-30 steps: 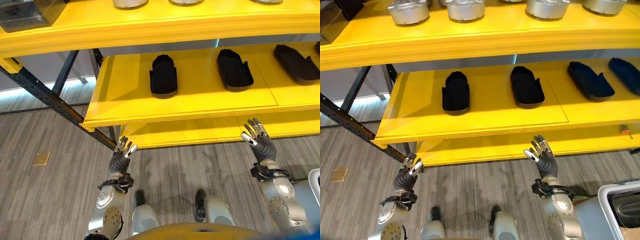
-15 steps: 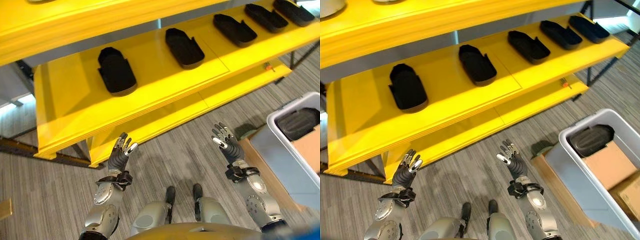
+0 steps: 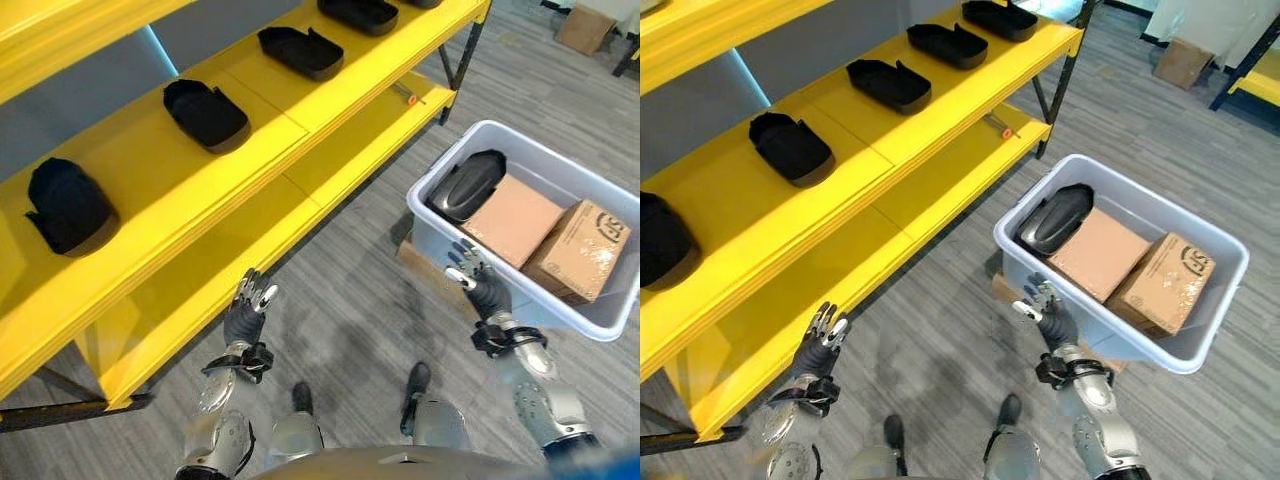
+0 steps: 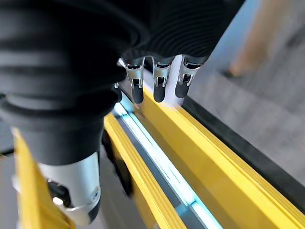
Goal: Move parts from the plastic box to the shelf.
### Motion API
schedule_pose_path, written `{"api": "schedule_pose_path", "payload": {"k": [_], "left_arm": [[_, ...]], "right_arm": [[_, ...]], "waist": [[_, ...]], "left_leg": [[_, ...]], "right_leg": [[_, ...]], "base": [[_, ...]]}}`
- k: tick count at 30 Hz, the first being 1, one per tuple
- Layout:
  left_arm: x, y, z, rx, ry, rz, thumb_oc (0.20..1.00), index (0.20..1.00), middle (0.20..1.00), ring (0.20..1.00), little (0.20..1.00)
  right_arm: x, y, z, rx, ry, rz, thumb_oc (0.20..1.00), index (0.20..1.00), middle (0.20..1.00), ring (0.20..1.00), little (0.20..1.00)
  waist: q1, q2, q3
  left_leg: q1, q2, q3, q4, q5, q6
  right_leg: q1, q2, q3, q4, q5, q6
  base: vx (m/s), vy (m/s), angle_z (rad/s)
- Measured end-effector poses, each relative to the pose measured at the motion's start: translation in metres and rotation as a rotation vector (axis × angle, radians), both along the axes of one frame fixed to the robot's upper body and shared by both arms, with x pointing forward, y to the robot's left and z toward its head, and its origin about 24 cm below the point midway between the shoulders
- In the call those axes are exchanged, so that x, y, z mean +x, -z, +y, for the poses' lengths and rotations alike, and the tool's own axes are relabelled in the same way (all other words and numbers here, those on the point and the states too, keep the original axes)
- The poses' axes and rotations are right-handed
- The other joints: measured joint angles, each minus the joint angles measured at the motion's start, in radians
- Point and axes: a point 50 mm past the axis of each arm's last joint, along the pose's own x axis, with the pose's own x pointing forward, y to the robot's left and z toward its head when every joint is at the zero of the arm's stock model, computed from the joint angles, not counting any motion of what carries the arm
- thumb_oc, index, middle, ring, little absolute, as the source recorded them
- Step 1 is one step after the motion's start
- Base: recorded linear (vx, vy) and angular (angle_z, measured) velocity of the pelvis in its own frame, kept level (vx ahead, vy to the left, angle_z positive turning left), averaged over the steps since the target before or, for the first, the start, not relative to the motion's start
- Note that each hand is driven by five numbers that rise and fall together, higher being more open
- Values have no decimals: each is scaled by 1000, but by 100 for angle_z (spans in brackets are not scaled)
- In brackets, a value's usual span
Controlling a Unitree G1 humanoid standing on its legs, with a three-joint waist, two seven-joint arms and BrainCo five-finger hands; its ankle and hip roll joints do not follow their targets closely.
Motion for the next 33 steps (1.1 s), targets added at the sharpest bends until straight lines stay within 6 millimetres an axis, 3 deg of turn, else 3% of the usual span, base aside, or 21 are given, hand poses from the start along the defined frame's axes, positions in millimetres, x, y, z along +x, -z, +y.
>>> {"api": "schedule_pose_path", "payload": {"k": [1,3,4,5,7,8,10,11,12,13,14,15,18,19,20,22,24,25,27,29,33], "left_arm": [[7,-4,-3,5,20,-20,1000,1000,1000,1000,1000],[11,-8,-2,9,13,-32,1000,1000,1000,1000,1000],[9,-7,5,13,-24,-22,1000,1000,1000,1000,1000],[6,-6,10,15,-47,-19,1000,1000,1000,1000,1000],[4,-5,10,16,-46,-15,1000,1000,1000,1000,1000],[5,-6,12,19,-50,-16,1000,1000,1000,1000,1000],[5,-3,13,27,-49,-4,1000,1000,1000,1000,1000],[8,0,12,32,-41,12,1000,1000,1000,1000,1000],[13,1,9,22,-38,9,1000,1000,1000,1000,1000],[13,2,7,15,-43,13,1000,1000,1000,1000,1000],[7,6,12,25,-56,34,1000,1000,1000,1000,1000],[6,12,8,0,-71,59,1000,1000,1000,1000,1000],[6,8,1,-7,-53,39,1000,1000,1000,1000,1000],[12,1,-3,-8,-32,9,1000,1000,1000,1000,1000],[18,-7,-7,-4,-12,-27,1000,1000,1000,1000,1000],[40,-27,-8,30,22,-113,1000,1000,1000,1000,1000],[55,-42,-6,48,23,-169,1000,1000,1000,1000,1000],[59,-48,-4,68,34,-190,1000,1000,1000,1000,1000],[59,-51,0,97,42,-202,1000,1000,1000,1000,1000],[56,-51,12,125,-2,-195,1000,1000,1000,1000,1000],[31,-21,17,102,-57,-67,1000,1000,1000,1000,1000]], "right_arm": [[1,0,-1,-1,12,0,1000,1000,1000,1000,1000],[0,1,-2,0,19,6,1000,1000,1000,1000,1000],[0,7,-2,6,29,30,1000,1000,1000,1000,1000],[-5,12,-5,7,47,47,1000,1000,1000,1000,1000],[-10,16,-9,8,70,63,1000,1000,1000,1000,1000],[-11,18,-7,16,72,69,1000,1000,1000,1000,1000],[-9,19,0,30,56,69,1000,1000,1000,1000,1000],[-8,19,3,44,68,56,1000,1000,1000,1000,1000],[-4,16,0,24,66,43,1000,1000,1000,1000,1000],[-2,16,0,8,55,48,1000,1000,1000,1000,1000],[-4,17,2,2,40,52,1000,1000,1000,1000,1000],[-6,21,-2,0,58,73,1000,1000,1000,1000,1000],[-5,27,1,4,56,102,1000,1000,1000,1000,1000],[-5,26,0,4,58,99,1000,1000,1000,1000,1000],[-7,28,0,5,55,110,1000,1000,1000,1000,1000],[0,24,16,49,18,83,1000,1000,1000,1000,1000],[9,16,28,52,-32,51,1000,1000,1000,1000,1000],[11,16,36,72,-49,49,1000,1000,1000,1000,1000],[5,21,44,104,-53,67,1000,1000,1000,1000,1000],[7,21,46,130,-38,65,1000,1000,1000,1000,1000],[15,12,33,122,15,28,1000,1000,1000,1000,1000]], "waist": [[-12,2,-1],[-28,15,-5],[-30,-17,10],[-6,-63,15],[-7,-93,28],[4,-129,40],[23,-131,43],[29,-97,54],[29,-26,90],[36,13,99],[56,-20,54],[24,3,44],[44,2,36],[43,8,32],[41,25,30],[42,-28,35],[41,-33,53],[38,-53,63],[43,-92,58],[62,-144,64],[64,-128,71]], "left_leg": [[-7,3,-17,-2,65,31],[-17,30,-54,7,195,-25],[-84,48,-86,197,226,-51],[-302,18,-215,658,310,-58],[-439,-87,-260,858,174,-43],[-454,-135,-224,681,76,-31],[-443,-137,-191,272,76,-10],[-431,-119,-189,-39,141,27],[-427,-81,-233,-112,159,53],[-430,-69,-280,-122,172,71],[-436,-89,-246,-85,154,45],[-447,-78,-236,-15,155,41],[-319,-158,-207,-43,183,34],[-281,-198,-154,-97,227,103],[-232,-189,-121,-125,331,215],[-233,-214,-131,-111,293,193],[-261,-227,-112,-59,292,192],[-265,-232,-103,-16,264,175],[-270,-227,-107,74,118,71],[-347,-228,-108,193,23,30],[-417,-206,-117,307,-33,41]], "right_leg": [[-40,3,20,75,-63,-18],[-67,52,52,82,-102,-61],[-45,91,100,58,-99,-116],[15,121,141,-17,-69,-169],[60,136,175,-55,-70,-169],[91,145,195,-88,-62,-154],[157,199,201,-135,-55,-128],[182,248,217,-102,-76,19],[144,299,246,46,-72,89],[94,303,271,175,-150,43],[88,227,304,152,-264,-23],[125,252,325,122,-254,-134],[234,217,439,-13,-211,-61],[245,204,433,-18,-206,-38],[237,217,430,42,-226,48],[140,71,404,170,-325,69],[135,-93,413,-100,-223,141],[167,-148,413,-237,-114,139],[185,-155,405,-234,54,134],[162,-166,378,-200,-15,153],[152,-142,377,-202,-18,148]], "base": [[238,-315,-43],[211,-346,-69],[220,-360,-133],[200,-215,-125],[241,4,-73],[257,151,-57],[365,254,-76],[471,336,-84],[471,374,-96],[345,357,-117],[320,378,-108],[286,383,-109],[197,333,-104],[97,275,-62],[51,246,-18],[33,221,-39],[34,158,-53],[33,123,-3],[32,103,43],[36,67,26],[46,83,-2]]}}
